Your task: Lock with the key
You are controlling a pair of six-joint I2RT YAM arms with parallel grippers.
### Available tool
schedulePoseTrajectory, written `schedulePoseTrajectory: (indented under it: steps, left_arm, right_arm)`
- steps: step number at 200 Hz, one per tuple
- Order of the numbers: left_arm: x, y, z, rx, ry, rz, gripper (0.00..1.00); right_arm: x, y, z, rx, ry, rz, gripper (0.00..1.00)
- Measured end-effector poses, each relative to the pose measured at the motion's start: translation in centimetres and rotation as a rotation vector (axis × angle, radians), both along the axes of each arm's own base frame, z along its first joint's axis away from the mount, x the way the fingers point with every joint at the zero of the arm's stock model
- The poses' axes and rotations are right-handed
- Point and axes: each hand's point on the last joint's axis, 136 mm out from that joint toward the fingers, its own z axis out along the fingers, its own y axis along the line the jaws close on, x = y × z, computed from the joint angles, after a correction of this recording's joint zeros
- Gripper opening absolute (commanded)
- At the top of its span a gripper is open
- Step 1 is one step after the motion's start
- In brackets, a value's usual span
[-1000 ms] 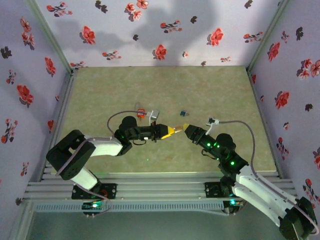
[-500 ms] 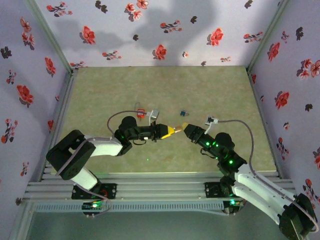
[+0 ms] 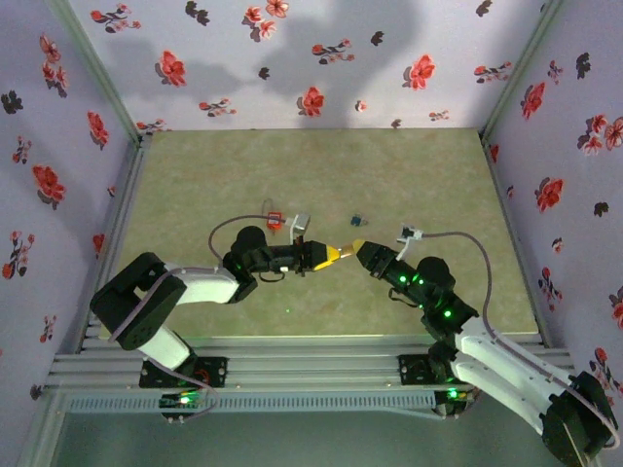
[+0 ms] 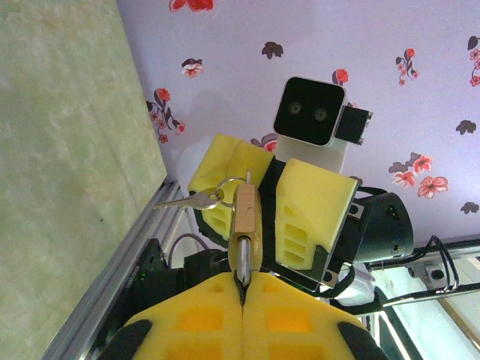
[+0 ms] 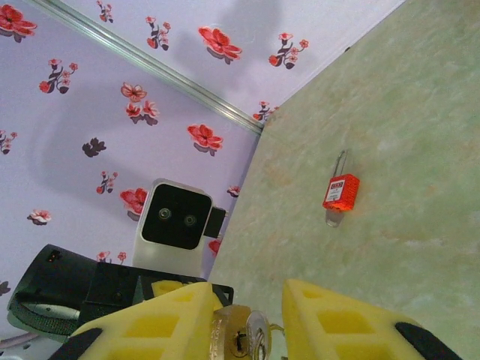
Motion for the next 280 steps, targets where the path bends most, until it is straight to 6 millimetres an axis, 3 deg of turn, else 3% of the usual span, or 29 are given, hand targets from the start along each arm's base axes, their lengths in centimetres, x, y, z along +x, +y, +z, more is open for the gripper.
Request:
schedulePoseTrajectory:
  steps: [280]
  left_arm:
    - [0.19, -0.07, -0.31, 0.004, 0.004, 0.007, 0.00]
  right_arm:
    - [0.27, 0.22, -0.51, 0.032, 0.038, -0.002, 0.13]
